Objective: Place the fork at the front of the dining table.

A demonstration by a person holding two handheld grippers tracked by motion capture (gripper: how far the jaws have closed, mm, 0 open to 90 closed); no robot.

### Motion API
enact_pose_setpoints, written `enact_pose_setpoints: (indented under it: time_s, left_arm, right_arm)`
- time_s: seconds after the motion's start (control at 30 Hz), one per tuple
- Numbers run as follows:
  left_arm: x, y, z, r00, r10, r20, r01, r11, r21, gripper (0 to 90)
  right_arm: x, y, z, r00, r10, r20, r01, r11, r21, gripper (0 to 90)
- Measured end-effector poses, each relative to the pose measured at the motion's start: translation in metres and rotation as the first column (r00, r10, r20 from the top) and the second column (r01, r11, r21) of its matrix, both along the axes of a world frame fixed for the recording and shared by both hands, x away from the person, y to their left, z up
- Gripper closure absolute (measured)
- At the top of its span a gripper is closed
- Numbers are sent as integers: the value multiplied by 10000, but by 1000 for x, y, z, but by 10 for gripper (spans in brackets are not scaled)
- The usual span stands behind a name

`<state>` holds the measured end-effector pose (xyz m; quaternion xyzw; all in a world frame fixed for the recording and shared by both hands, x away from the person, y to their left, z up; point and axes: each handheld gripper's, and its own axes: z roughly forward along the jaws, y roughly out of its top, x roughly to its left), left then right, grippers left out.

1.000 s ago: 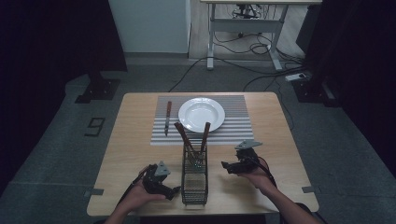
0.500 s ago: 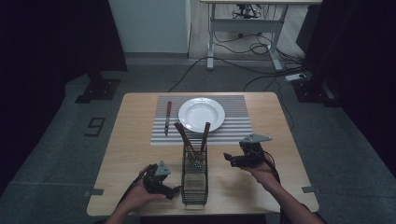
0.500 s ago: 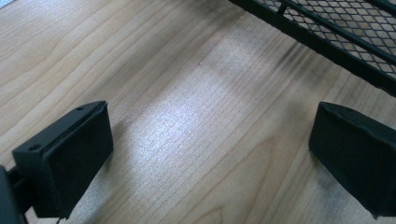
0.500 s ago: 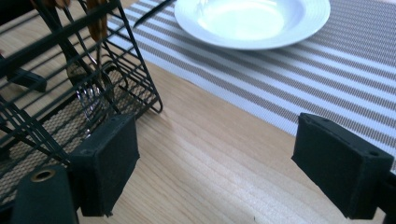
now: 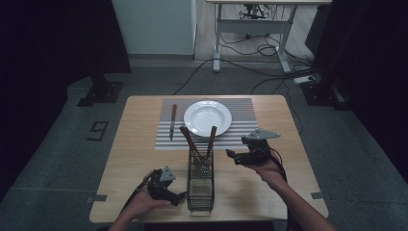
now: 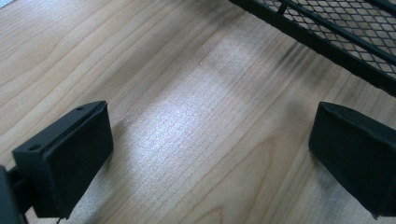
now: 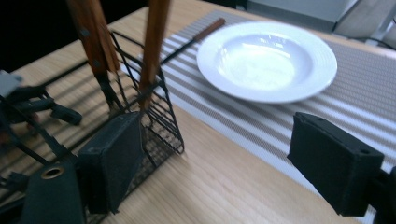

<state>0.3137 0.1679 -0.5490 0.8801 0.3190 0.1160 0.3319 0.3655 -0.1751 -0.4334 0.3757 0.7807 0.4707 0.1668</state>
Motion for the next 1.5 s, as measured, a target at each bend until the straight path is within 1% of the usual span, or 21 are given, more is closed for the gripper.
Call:
enact_pose_setpoints:
  time_s: [0.17,0.37,0.6,0.77,0.83,0.87,0.93,1.0,1.03,1.17,1.23,1.37,1.5]
  left_arm:
    - [0,0,0,10000,2,5,-2,10000,1,0]
    - [0,0,0,10000,6,9,-6,10000,1,0]
    - [-1,0,0,10000,6,13,-6,10000,2,0]
    - [-1,0,0,10000,-10,4,10,10000,13,0]
    - [-1,0,0,10000,-1,10,1,10000,16,0]
    - [-1,0,0,10000,-6,5,6,10000,12,0]
    - [-1,0,0,10000,-5,8,5,10000,13,0]
    - [-1,0,0,10000,-6,6,6,10000,13,0]
    - [-1,0,0,10000,-7,8,7,10000,15,0]
    - [-1,0,0,10000,-5,8,5,10000,14,0]
    - [-1,0,0,10000,-5,7,5,10000,15,0]
    - [-1,0,0,10000,-6,7,6,10000,16,0]
    - [-1,0,0,10000,-4,5,4,10000,12,0]
  right_arm:
    - [2,8,16,9993,246,294,-252,9995,211,198]
    - [6,21,36,9962,583,652,-614,9971,454,218]
    - [11,34,41,9942,887,608,-916,9947,458,243]
    - [19,45,38,9945,928,483,-949,9946,431,273]
    - [27,50,34,9960,794,405,-814,9955,484,304]
    - [27,50,34,9960,794,405,-814,9955,484,304]
    - [32,52,31,9964,688,486,-714,9959,550,336]
    - [37,53,29,9962,707,509,-739,9952,637,349]
    - [40,55,27,9965,691,479,-723,9950,691,369]
    - [43,57,21,9964,740,408,-768,9946,698,394]
    - [44,59,18,9965,770,314,-791,9944,696,422]
    - [45,62,10,9949,977,267,-991,9935,562,514]
    - [46,64,6,9918,1275,107,-1278,9910,400,615]
